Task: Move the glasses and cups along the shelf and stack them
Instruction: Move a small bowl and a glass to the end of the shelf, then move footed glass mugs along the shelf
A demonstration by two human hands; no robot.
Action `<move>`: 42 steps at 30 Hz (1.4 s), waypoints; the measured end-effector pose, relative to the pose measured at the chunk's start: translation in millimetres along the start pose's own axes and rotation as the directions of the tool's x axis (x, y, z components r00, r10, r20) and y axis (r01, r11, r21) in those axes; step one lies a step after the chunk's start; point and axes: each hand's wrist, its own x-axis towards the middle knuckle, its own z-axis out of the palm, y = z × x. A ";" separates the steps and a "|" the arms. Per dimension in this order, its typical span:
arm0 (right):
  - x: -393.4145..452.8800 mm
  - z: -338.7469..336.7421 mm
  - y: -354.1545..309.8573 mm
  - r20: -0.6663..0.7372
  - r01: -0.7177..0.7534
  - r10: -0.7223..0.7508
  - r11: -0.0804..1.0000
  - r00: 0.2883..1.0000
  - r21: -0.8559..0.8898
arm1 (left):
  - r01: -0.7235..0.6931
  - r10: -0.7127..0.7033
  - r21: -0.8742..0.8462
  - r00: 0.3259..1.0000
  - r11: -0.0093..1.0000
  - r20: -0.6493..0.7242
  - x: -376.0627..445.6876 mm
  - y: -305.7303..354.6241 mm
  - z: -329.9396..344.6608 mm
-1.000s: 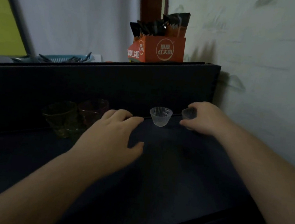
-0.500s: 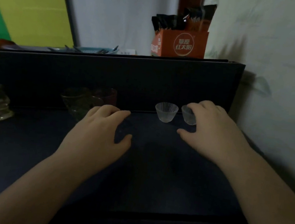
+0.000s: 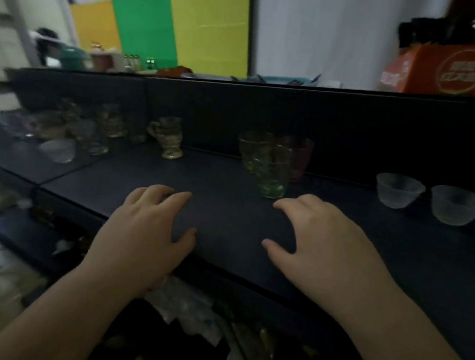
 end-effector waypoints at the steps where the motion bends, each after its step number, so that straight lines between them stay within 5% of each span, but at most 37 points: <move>1: 6.0 4.6 -10.9 0.018 0.029 -0.029 1.000 0.999 0.002 | 0.028 -0.028 0.013 1.000 1.000 -0.009 -5.8 -15.6 -2.0; 6: 40.8 33.6 -69.0 0.055 0.107 -0.109 0.994 0.993 0.038 | 0.190 -0.191 -0.012 0.980 0.982 -0.049 -28.3 -97.1 -12.1; 23: 173.9 138.9 -320.2 0.209 0.135 -0.156 0.985 0.965 0.110 | 0.316 -0.312 0.035 0.946 0.948 -0.084 -57.0 -380.5 -56.1; 29: 216.8 175.1 -371.1 0.129 0.112 -0.130 0.985 0.983 0.134 | 0.338 -0.334 0.014 0.936 0.941 -0.108 -52.6 -435.6 -49.4; 42: 329.2 248.5 -477.0 0.028 0.311 -0.329 0.912 0.944 0.267 | 0.443 -0.430 0.103 0.894 0.890 -0.127 -8.6 -559.1 -43.9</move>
